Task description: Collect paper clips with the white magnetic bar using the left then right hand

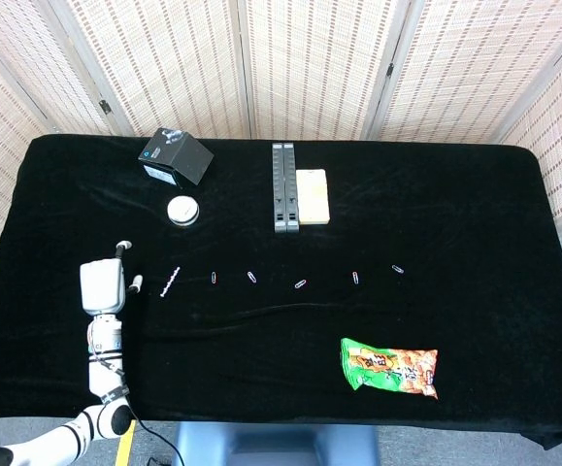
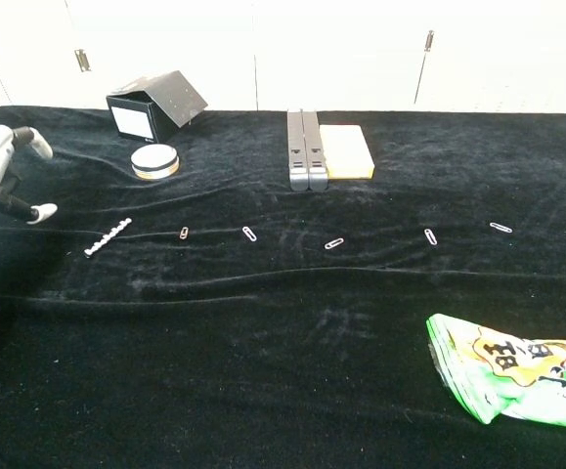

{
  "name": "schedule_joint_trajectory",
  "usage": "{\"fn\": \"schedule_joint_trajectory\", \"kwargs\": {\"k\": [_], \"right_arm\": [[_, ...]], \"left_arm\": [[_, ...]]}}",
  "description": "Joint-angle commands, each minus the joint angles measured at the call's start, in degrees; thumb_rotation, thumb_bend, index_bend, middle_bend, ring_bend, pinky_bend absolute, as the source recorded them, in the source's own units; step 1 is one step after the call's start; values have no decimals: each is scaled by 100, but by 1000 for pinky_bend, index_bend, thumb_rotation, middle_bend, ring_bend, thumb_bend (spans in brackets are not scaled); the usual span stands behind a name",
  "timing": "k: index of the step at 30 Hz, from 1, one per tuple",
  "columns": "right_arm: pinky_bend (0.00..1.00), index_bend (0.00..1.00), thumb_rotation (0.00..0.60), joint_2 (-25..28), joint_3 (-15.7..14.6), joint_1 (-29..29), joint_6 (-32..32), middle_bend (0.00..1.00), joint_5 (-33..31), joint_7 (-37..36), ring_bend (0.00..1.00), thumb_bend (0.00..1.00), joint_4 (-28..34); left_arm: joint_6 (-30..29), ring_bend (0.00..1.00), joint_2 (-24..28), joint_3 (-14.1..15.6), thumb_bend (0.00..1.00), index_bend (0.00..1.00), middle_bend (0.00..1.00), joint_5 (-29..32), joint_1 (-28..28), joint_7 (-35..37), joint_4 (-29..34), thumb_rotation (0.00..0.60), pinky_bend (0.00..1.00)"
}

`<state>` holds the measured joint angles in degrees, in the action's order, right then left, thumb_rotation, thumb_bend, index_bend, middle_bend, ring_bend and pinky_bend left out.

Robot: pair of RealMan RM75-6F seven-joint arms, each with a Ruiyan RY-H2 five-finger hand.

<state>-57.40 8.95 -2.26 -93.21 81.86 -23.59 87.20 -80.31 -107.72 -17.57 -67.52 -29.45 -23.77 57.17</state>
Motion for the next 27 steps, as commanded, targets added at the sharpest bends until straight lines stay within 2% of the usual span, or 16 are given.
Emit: {"fn": "schedule_joint_trajectory", "kwargs": {"k": [1, 5, 10, 17, 27], "right_arm": [[0, 0, 600, 4, 11, -3, 3, 0, -15, -11, 0, 261, 1], [0, 0, 600, 25, 72, -75, -122, 0, -60, -212, 0, 261, -37], [0, 0, 600, -26, 202, -186, -347, 0, -163, -564, 0, 261, -226], [0, 0, 600, -8, 178, -213, -311, 0, -98, -717, 0, 260, -306], [0, 0, 600, 2, 213, -207, -229, 0, -144, -751, 0, 261, -330]], "left_arm": [[86, 1000, 198, -17, 253, 361, 1000, 87, 88, -12, 709, 600, 1000], [528, 1000, 135, -123, 276, 420, 1000, 489, 4, -133, 1102, 600, 1000], [733, 1000, -49, -150, 295, 460, 1000, 683, -188, -463, 1166, 600, 1000], [846, 1000, -331, -169, 295, 461, 1000, 900, -332, -676, 879, 600, 1000], [981, 1000, -462, -328, 296, 461, 1000, 1207, -487, -901, 637, 600, 1000]]}}
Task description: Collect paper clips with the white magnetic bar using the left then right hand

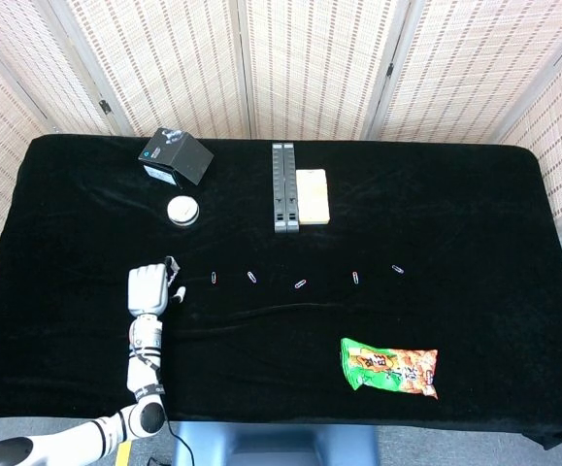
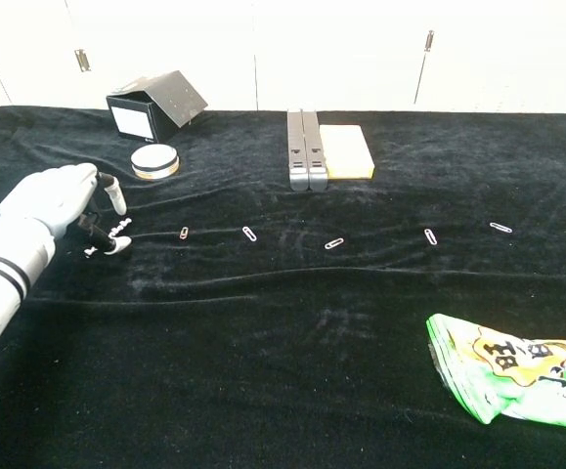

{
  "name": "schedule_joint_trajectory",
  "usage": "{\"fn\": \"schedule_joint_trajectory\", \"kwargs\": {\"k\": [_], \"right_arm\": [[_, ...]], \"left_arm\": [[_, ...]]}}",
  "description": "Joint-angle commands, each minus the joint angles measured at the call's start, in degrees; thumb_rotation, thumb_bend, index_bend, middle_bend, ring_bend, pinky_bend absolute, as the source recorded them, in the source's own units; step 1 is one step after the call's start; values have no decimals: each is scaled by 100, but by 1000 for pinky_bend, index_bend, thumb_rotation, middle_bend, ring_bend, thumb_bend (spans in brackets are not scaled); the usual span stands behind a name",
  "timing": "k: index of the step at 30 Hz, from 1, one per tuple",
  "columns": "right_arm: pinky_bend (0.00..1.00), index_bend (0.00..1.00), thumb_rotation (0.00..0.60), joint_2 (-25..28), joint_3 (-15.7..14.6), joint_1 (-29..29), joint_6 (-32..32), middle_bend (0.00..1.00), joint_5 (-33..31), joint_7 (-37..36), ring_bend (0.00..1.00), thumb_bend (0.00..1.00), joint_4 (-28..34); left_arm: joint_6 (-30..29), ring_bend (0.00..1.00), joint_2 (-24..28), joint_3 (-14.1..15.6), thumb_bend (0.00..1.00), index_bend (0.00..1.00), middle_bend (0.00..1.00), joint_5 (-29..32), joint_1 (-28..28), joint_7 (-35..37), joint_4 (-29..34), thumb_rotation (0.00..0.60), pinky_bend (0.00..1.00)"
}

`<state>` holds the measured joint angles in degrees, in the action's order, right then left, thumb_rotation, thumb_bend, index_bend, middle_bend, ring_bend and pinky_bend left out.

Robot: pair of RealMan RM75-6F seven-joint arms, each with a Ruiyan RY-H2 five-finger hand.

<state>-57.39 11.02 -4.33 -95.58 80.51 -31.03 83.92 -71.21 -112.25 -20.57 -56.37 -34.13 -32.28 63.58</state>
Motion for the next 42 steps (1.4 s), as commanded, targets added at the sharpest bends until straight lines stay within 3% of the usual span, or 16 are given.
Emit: {"fn": "schedule_joint_trajectory", "kwargs": {"k": [1, 25, 31, 42], "right_arm": [[0, 0, 600, 2, 10, 1, 18, 0, -15, -11, 0, 261, -1], [0, 0, 600, 14, 56, 1, 104, 0, -60, 6, 0, 261, -24], [0, 0, 600, 14, 56, 4, 126, 0, -52, -1, 0, 261, -35], [0, 0, 600, 30, 29, 14, 169, 0, -10, 61, 0, 260, 0]], "left_arm": [[111, 1000, -5, -44, 296, 461, 1000, 159, -24, -89, 9, 600, 1000], [335, 1000, 82, -186, 366, 465, 1000, 867, -211, -557, -2, 600, 1000], [360, 1000, 64, -192, 425, 550, 1000, 976, -243, -555, -24, 600, 1000], [265, 1000, 114, -164, 625, 669, 1000, 1034, -231, -530, -40, 600, 1000]]}}
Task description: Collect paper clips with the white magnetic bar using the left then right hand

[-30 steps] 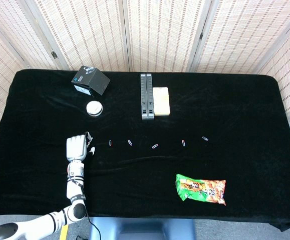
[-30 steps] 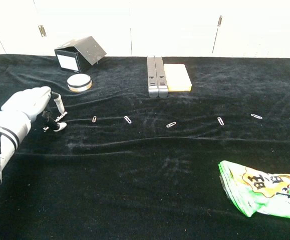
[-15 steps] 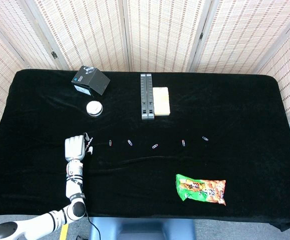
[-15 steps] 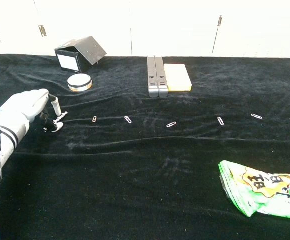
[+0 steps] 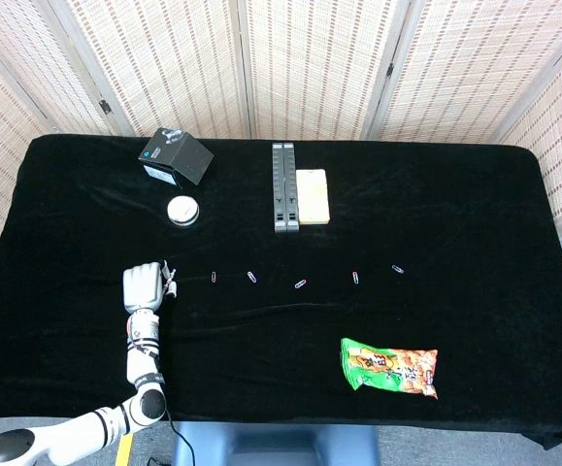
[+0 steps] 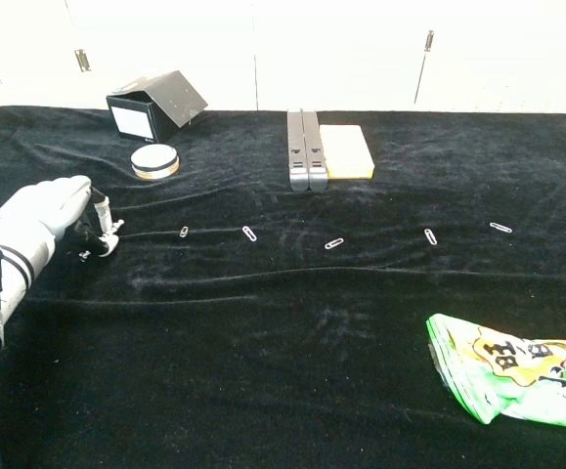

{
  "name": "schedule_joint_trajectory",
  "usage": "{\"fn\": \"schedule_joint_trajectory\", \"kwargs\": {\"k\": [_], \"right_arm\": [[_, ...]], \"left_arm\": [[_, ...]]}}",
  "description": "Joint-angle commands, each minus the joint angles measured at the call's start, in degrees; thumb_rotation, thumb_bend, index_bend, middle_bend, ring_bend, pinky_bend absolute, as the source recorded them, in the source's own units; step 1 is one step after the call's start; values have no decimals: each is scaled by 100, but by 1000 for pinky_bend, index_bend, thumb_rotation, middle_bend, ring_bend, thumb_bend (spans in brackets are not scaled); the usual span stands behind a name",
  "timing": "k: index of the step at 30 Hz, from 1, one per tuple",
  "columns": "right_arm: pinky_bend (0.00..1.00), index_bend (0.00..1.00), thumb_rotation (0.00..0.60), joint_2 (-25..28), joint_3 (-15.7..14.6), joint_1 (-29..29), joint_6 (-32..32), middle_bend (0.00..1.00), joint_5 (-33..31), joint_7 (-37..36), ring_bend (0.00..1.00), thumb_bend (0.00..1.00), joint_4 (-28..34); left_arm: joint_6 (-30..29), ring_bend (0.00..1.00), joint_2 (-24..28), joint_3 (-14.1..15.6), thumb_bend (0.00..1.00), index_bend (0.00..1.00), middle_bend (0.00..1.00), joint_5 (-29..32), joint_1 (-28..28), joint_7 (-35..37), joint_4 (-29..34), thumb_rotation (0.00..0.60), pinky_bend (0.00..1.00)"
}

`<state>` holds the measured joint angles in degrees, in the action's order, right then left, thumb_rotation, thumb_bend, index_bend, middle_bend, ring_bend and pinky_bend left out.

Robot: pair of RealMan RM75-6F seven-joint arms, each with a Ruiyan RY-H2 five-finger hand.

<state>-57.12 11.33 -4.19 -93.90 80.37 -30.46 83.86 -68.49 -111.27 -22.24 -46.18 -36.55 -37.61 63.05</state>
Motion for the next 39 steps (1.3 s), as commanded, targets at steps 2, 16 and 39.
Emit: {"fn": "schedule_joint_trajectory", "kwargs": {"k": [2, 16, 39], "right_arm": [[0, 0, 600, 2, -1, -5, -11, 0, 3, 12, 0, 261, 10], [0, 0, 600, 18, -17, 22, 51, 0, 39, -71, 0, 261, -7], [0, 0, 600, 39, -51, 117, 328, 0, -19, -333, 0, 260, -167]], "left_arm": [[-45, 1000, 52, 6, 655, 694, 1000, 13, 34, 19, 38, 600, 1000], [-751, 1000, 433, 398, 697, 746, 1000, -673, 230, -62, 1407, 600, 1000], [492, 1000, -72, -235, 698, 746, 1000, -572, -788, 541, 116, 600, 1000]]}}
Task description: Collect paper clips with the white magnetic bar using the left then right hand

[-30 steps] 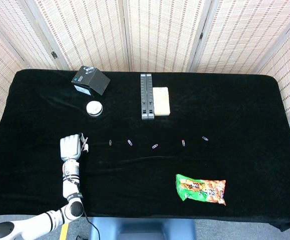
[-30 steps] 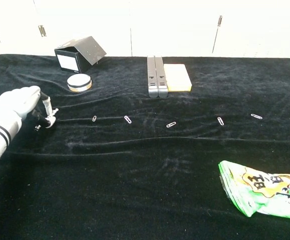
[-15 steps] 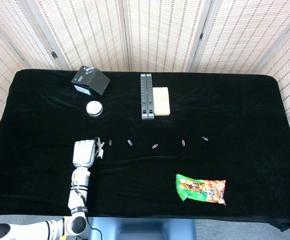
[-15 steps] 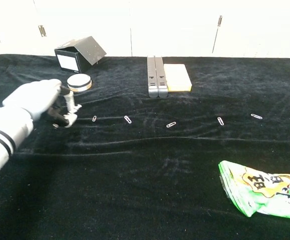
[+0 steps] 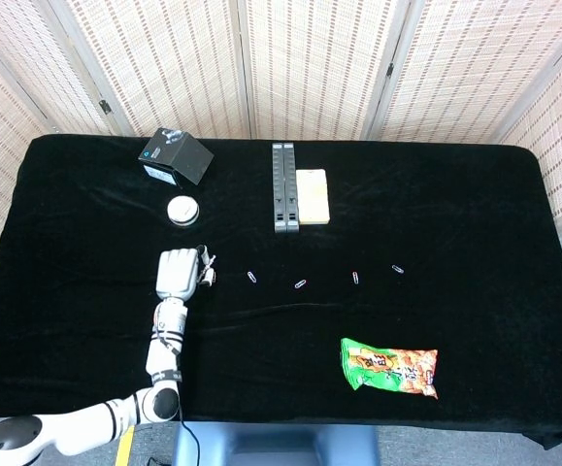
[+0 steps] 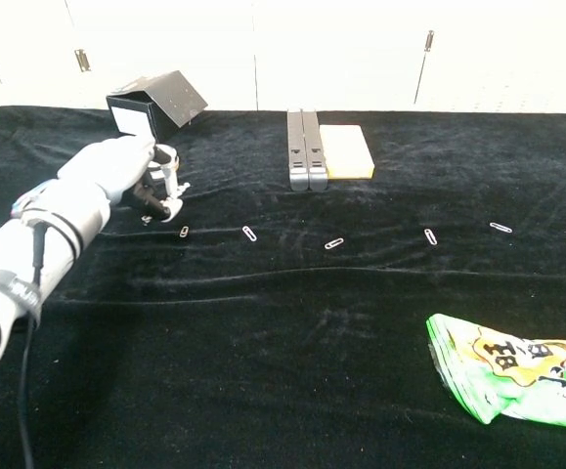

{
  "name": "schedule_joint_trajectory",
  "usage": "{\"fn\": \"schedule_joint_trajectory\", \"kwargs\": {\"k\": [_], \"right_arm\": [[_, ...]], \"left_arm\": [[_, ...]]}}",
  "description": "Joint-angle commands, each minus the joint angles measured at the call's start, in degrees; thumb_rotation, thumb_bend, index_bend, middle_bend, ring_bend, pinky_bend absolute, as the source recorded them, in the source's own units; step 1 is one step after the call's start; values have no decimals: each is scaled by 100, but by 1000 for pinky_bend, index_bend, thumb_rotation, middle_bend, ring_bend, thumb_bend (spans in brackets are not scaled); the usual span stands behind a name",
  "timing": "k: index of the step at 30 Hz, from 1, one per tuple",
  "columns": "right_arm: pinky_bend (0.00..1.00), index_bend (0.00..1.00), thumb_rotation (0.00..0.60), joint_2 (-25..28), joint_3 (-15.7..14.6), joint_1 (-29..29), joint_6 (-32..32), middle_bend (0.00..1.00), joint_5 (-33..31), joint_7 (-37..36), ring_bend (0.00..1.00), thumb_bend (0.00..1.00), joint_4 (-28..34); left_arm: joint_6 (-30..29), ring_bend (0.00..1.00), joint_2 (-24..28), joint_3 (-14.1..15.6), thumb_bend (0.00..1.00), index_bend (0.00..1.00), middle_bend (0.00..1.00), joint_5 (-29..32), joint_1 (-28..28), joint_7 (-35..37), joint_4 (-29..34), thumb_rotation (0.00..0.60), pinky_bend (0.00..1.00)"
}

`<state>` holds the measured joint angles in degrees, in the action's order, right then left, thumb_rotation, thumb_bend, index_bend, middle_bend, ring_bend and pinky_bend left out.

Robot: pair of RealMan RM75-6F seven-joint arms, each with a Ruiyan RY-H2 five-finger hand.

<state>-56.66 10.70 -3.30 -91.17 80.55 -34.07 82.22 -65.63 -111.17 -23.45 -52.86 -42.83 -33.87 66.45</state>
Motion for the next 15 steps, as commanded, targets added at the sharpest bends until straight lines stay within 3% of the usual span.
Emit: {"fn": "schedule_joint_trajectory", "kwargs": {"k": [1, 15], "right_arm": [[0, 0, 600, -7, 15, 42, 90, 0, -54, 37, 0, 260, -4], [0, 0, 600, -4, 29, 100, 304, 0, -198, 53, 0, 261, -43]], "left_arm": [[254, 1000, -108, -128, 699, 746, 1000, 103, -196, 222, -278, 600, 1000], [817, 1000, -469, -137, 699, 743, 1000, 101, -676, 708, -1088, 600, 1000]]}}
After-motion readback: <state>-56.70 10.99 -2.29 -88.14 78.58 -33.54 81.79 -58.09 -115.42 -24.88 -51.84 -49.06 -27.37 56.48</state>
